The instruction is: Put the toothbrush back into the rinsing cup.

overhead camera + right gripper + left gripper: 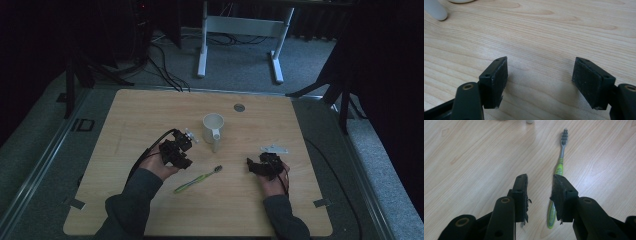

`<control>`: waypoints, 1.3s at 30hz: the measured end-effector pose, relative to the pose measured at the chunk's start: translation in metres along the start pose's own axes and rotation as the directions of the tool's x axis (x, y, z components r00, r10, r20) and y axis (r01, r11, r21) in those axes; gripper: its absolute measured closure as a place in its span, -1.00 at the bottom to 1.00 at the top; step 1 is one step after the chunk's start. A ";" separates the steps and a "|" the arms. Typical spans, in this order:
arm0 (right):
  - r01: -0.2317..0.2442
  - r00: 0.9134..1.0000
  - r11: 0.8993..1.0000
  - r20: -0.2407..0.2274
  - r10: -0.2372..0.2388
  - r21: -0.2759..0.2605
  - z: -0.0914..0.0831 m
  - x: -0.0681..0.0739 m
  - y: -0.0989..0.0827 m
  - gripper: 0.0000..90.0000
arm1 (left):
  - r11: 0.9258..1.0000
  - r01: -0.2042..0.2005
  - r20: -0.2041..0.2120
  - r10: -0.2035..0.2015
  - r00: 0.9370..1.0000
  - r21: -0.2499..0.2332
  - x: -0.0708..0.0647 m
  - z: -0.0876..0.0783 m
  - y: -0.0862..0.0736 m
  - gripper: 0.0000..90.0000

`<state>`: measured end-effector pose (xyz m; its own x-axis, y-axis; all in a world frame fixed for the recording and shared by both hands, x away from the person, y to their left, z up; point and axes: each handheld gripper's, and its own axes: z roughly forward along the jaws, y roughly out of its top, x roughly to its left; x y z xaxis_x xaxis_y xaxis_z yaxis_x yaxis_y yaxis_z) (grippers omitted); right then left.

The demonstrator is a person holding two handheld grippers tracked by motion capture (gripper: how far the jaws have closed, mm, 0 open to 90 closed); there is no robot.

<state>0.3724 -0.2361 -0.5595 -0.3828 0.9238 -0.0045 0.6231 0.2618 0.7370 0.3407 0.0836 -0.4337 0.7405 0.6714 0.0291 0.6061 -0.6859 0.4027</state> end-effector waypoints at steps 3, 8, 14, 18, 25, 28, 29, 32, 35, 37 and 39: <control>0.000 1.000 1.000 0.000 0.000 0.000 0.000 0.000 0.000 -0.37 | 1.000 -0.005 0.003 0.005 1.000 0.008 0.000 0.002 0.001 0.46; -0.001 1.000 1.000 0.000 0.001 0.000 0.000 0.000 0.000 -0.37 | 1.000 -0.010 0.008 0.010 1.000 0.024 0.000 0.005 0.003 0.46; -0.001 1.000 1.000 0.000 0.001 0.000 0.000 0.000 0.000 -0.37 | 0.999 -0.010 0.012 0.009 1.000 0.036 0.000 0.009 0.005 0.46; 0.000 1.000 1.000 0.000 0.000 0.000 0.000 0.000 0.000 -0.37 | 0.999 -0.013 0.021 0.012 1.000 0.047 0.000 0.012 0.007 0.46; 0.000 1.000 1.000 0.000 0.000 0.000 0.000 0.000 0.000 -0.37 | 0.998 -0.018 0.031 0.016 0.999 0.062 0.000 0.017 0.010 0.46; 0.000 1.000 1.000 0.000 0.000 0.000 0.000 0.000 0.000 -0.37 | 0.997 -0.024 0.038 0.022 0.999 0.070 0.000 0.020 0.011 0.47; 0.001 1.000 1.000 0.000 -0.001 0.000 0.000 0.000 0.000 -0.37 | 0.997 -0.020 0.040 0.018 0.999 0.069 0.000 0.021 0.011 0.47; 0.000 1.000 1.000 -0.001 0.000 0.000 0.000 0.000 0.000 -0.37 | 0.997 -0.028 0.046 0.025 0.999 0.077 -0.001 0.023 0.013 0.47; 0.000 1.000 1.000 0.000 0.000 0.000 0.000 0.000 0.000 -0.37 | 0.996 -0.033 0.050 0.028 0.998 0.087 -0.001 0.026 0.014 0.47; -0.001 1.000 1.000 0.000 0.001 0.000 0.000 0.000 0.000 -0.37 | 0.995 -0.034 0.053 0.029 0.998 0.093 -0.002 0.027 0.014 0.47; -0.001 1.000 1.000 -0.001 0.001 0.000 0.000 0.000 0.000 -0.37 | 0.995 -0.036 0.055 0.031 0.998 0.097 -0.002 0.029 0.015 0.47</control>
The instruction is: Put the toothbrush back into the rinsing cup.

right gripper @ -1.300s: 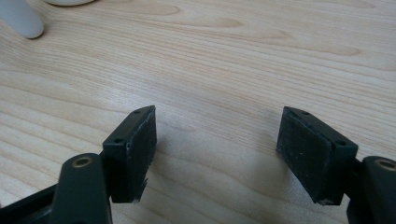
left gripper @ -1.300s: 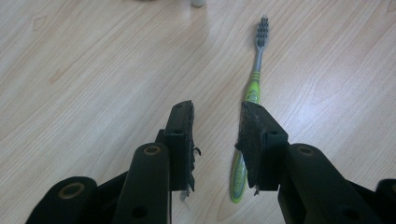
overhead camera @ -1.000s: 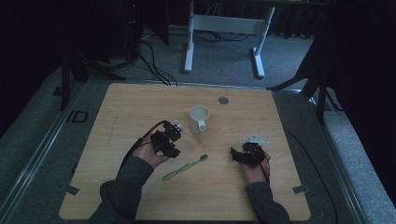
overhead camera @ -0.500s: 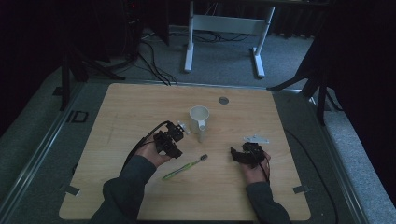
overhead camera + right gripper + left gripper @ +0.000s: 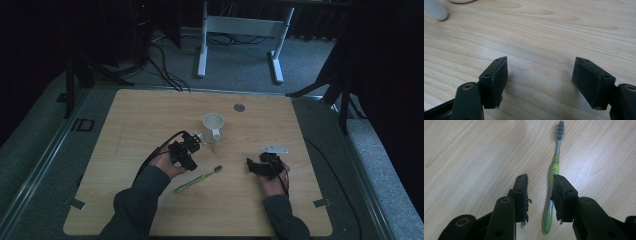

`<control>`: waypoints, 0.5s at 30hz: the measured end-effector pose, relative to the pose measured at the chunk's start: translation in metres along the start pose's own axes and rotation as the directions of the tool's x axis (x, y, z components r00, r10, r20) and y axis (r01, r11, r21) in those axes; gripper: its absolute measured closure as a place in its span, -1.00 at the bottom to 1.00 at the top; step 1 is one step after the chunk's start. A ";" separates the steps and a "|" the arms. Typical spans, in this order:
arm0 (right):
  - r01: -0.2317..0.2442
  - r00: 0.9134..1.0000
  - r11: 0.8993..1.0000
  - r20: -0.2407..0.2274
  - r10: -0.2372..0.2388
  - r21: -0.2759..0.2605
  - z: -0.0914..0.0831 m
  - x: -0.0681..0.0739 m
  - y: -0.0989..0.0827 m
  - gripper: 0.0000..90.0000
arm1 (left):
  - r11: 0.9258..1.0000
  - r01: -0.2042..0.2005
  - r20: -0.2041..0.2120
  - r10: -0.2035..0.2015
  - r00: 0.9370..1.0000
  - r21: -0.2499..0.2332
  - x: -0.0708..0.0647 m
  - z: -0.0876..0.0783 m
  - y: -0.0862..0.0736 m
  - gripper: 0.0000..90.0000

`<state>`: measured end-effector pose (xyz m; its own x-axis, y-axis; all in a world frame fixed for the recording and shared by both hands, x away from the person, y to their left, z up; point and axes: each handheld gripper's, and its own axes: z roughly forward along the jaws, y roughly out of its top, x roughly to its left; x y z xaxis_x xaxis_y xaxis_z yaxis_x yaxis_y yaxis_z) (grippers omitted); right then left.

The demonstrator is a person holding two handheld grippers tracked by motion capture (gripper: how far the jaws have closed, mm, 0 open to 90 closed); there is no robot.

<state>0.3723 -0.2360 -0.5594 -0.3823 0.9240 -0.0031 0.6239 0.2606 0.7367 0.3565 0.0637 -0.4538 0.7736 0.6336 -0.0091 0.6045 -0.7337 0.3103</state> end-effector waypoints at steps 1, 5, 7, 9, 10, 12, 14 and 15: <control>0.001 1.000 1.000 0.000 -0.001 0.000 0.000 0.000 0.000 -0.37 | 1.000 0.001 0.002 -0.001 1.000 0.002 0.000 0.001 0.000 0.47; -0.001 1.000 1.000 0.000 0.001 -0.001 0.000 0.000 0.000 -0.37 | 1.000 -0.001 0.007 0.001 1.000 0.013 -0.001 0.004 0.002 0.47; -0.001 1.000 1.000 0.000 0.001 0.000 0.000 0.000 0.000 -0.37 | 1.000 0.000 0.010 0.000 1.000 0.017 -0.002 0.005 0.003 0.47; -0.001 1.000 1.000 0.000 0.001 -0.001 0.000 0.000 0.000 -0.37 | 1.000 -0.007 0.012 0.007 1.000 0.028 -0.002 0.007 0.004 0.47; -0.001 1.000 1.000 0.000 0.001 -0.001 0.000 0.000 0.000 -0.37 | 0.999 -0.007 0.014 0.006 1.000 0.032 -0.002 0.007 0.005 0.47; -0.001 1.000 1.000 0.000 0.001 -0.001 0.000 0.000 0.000 -0.37 | 0.999 -0.003 0.016 0.003 1.000 0.035 -0.003 0.009 0.006 0.47; -0.001 1.000 1.000 0.000 0.001 0.000 0.000 0.000 0.000 -0.37 | 0.999 -0.007 0.019 0.006 1.000 0.043 -0.004 0.011 0.007 0.47; 0.000 1.000 1.000 0.000 0.000 0.000 0.000 0.000 0.000 -0.37 | 0.999 -0.011 0.021 0.010 1.000 0.049 -0.004 0.011 0.007 0.47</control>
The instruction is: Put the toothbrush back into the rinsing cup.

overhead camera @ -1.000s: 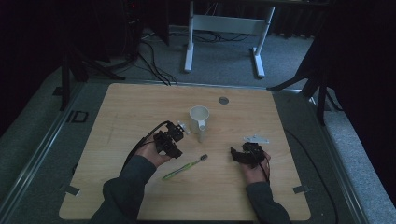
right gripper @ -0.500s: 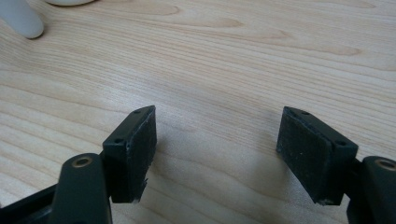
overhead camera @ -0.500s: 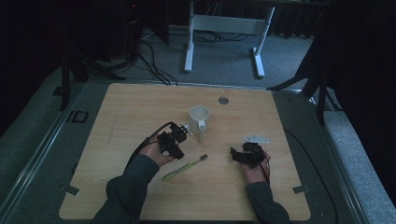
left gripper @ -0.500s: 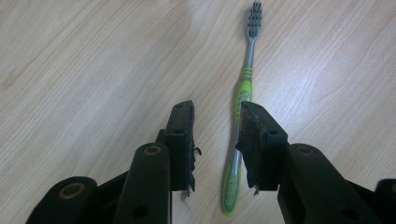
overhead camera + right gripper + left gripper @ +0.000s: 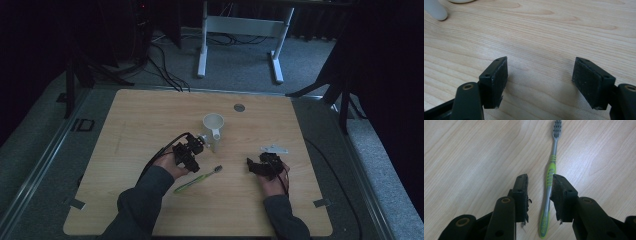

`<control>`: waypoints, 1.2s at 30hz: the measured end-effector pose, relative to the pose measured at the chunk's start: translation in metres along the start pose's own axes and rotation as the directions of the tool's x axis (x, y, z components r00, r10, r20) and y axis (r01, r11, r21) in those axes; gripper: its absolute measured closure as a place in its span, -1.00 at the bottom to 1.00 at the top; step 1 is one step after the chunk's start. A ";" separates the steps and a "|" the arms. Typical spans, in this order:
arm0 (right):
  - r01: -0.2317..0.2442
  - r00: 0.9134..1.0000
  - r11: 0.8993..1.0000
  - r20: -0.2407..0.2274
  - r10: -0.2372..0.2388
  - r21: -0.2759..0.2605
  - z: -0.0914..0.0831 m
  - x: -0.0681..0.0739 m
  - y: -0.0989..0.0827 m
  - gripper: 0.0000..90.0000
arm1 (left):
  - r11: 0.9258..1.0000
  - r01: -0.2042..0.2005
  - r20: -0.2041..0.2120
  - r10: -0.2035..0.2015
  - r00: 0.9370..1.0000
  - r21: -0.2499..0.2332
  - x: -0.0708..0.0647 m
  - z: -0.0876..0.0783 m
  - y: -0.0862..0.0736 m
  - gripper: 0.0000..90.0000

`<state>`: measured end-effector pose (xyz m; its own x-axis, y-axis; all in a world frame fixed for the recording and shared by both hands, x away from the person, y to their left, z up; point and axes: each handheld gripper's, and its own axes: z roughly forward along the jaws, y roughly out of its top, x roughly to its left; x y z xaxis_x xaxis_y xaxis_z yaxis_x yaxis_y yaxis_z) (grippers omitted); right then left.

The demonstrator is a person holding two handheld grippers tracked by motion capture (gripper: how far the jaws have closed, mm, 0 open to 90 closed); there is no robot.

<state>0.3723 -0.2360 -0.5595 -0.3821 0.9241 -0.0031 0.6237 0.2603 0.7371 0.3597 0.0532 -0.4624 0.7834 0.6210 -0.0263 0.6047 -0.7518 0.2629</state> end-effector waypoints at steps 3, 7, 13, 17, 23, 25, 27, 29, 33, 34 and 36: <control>0.001 1.000 1.000 0.000 -0.001 0.001 0.000 0.000 0.000 -0.37 | 1.000 -0.004 0.004 0.004 1.000 0.010 -0.001 0.003 0.001 0.47; 0.003 1.000 1.000 0.000 -0.003 0.000 0.000 0.000 0.000 -0.37 | 1.000 -0.002 0.008 0.002 1.000 0.021 -0.003 0.005 0.003 0.47; 0.002 1.000 1.000 0.000 -0.002 0.000 0.000 0.000 0.000 -0.37 | 0.999 -0.009 0.013 0.008 1.000 0.036 -0.004 0.009 0.005 0.47; 0.003 1.000 1.000 0.000 -0.003 0.000 0.000 0.000 0.000 -0.37 | 0.999 -0.015 0.011 0.015 1.000 0.044 -0.006 0.012 0.006 0.47; 0.003 1.000 1.000 0.000 -0.003 0.000 0.000 0.000 0.000 -0.37 | 0.999 -0.020 0.008 0.019 1.000 0.044 -0.008 0.015 0.008 0.48; 0.003 1.000 1.000 0.000 -0.003 0.000 0.000 0.000 0.000 -0.37 | 0.999 -0.020 0.011 0.019 1.000 0.048 -0.010 0.017 0.009 0.47; 0.002 1.000 1.000 -0.001 -0.002 0.000 0.000 0.000 0.000 -0.37 | 0.998 -0.026 0.015 0.025 1.000 0.053 -0.010 0.018 0.009 0.47; 0.003 1.000 1.000 0.000 -0.003 -0.001 0.000 0.000 0.000 -0.37 | 0.998 -0.030 0.013 0.030 0.999 0.058 -0.011 0.020 0.010 0.47; 0.003 1.000 1.000 -0.001 -0.003 0.000 0.000 0.000 0.000 -0.37 | 0.998 -0.033 0.015 0.032 0.999 0.062 -0.012 0.023 0.011 0.47; 0.002 1.000 1.000 0.000 -0.002 0.000 0.000 0.000 0.000 -0.37 | 0.997 -0.035 0.015 0.035 0.999 0.065 -0.013 0.023 0.011 0.47; 0.002 1.000 1.000 -0.001 -0.002 0.000 0.000 0.000 0.000 -0.37 | 0.997 -0.040 0.015 0.039 0.999 0.070 -0.014 0.025 0.012 0.48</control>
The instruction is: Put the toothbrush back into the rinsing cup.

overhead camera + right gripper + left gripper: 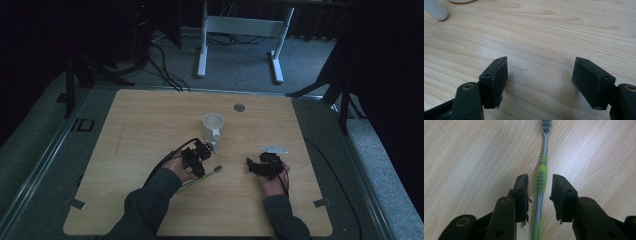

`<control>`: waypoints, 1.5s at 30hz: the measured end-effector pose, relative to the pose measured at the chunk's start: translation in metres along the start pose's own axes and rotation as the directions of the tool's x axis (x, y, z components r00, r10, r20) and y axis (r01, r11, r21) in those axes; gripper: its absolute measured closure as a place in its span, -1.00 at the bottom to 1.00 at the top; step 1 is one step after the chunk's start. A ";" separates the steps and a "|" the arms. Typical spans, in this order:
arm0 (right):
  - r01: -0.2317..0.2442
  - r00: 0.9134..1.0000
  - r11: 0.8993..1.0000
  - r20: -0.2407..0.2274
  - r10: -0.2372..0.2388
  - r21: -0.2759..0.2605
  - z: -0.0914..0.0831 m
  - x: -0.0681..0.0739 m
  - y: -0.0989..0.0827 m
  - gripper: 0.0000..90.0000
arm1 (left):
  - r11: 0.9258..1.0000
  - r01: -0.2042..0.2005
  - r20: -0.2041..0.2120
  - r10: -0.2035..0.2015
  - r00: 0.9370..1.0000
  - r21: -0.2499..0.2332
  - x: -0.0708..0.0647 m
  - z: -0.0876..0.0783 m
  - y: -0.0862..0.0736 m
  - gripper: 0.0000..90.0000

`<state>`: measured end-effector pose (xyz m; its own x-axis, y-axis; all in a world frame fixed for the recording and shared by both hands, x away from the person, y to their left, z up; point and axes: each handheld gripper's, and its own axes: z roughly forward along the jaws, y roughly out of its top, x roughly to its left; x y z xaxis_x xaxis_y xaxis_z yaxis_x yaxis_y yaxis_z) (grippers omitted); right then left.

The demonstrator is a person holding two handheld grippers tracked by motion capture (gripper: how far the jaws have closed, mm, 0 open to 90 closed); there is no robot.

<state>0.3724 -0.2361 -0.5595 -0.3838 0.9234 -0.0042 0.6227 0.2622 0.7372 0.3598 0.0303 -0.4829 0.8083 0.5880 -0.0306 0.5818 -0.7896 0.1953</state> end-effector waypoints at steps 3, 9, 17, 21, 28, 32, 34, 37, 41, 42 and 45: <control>0.000 1.000 1.000 0.000 0.000 0.000 0.000 0.000 0.000 -0.37 | 1.000 -0.003 0.001 0.003 1.000 0.008 -0.001 0.003 0.001 0.48; 0.000 1.000 1.000 0.000 0.000 0.000 0.000 0.000 0.000 -0.37 | 1.000 -0.010 0.006 0.010 1.000 0.020 -0.002 0.007 0.003 0.50; 0.001 1.000 1.000 0.000 -0.001 0.000 0.000 0.000 0.000 -0.37 | 0.999 -0.016 0.010 0.015 1.000 0.037 -0.004 0.012 0.004 0.52; 0.001 1.000 1.000 0.000 -0.001 -0.001 0.000 0.000 0.000 -0.37 | 0.999 -0.015 0.012 0.015 1.000 0.043 -0.005 0.015 0.005 0.53; 0.000 1.000 1.000 0.000 0.000 0.000 0.000 0.000 0.000 -0.37 | 0.998 -0.018 0.002 0.018 1.000 0.065 -0.005 0.020 0.007 0.56; 0.000 1.000 1.000 0.000 0.000 0.000 0.000 0.000 0.000 -0.37 | 0.997 -0.014 -0.004 0.015 1.000 0.074 -0.005 0.022 0.007 0.57; 0.000 1.000 1.000 0.000 0.000 0.000 0.000 0.000 0.000 -0.37 | 0.997 -0.016 -0.006 0.017 1.000 0.079 -0.005 0.023 0.007 0.58; 0.000 1.000 1.000 0.000 0.000 0.000 0.000 0.000 0.000 -0.37 | 0.996 -0.019 -0.010 0.020 1.000 0.087 -0.005 0.025 0.008 0.60; 0.000 1.000 1.000 0.000 0.000 0.000 0.000 0.000 0.000 -0.37 | 0.995 -0.025 -0.011 0.026 1.000 0.097 -0.006 0.028 0.009 0.63; 0.000 1.000 1.000 0.000 0.000 0.000 0.000 0.000 0.000 -0.37 | 0.994 -0.026 -0.011 0.027 1.000 0.101 -0.006 0.029 0.009 0.63; 0.001 1.000 1.000 0.000 -0.001 0.000 0.000 0.000 0.000 -0.37 | 0.993 -0.027 -0.013 0.028 1.000 0.111 -0.006 0.032 0.009 0.65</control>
<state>0.3724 -0.2361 -0.5596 -0.3842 0.9233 -0.0046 0.6223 0.2627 0.7374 0.3632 0.0136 -0.5121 0.8231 0.5677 -0.0120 0.5665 -0.8196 0.0861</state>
